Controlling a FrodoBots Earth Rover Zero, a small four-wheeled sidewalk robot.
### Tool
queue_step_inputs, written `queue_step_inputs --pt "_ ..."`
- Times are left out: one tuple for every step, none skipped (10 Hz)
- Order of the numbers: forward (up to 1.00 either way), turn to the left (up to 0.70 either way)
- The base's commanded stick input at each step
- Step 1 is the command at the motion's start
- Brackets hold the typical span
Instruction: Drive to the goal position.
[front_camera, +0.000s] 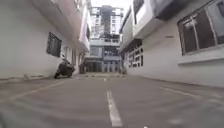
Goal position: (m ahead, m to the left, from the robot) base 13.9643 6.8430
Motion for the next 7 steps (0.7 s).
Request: queue_step_inputs --pt "1.0 0.05" --pt "1.0 0.05" --pt "1.0 0.05" --pt "1.0 0.05" --pt "1.0 0.05" --pt "1.0 0.05" --pt "1.0 0.05"
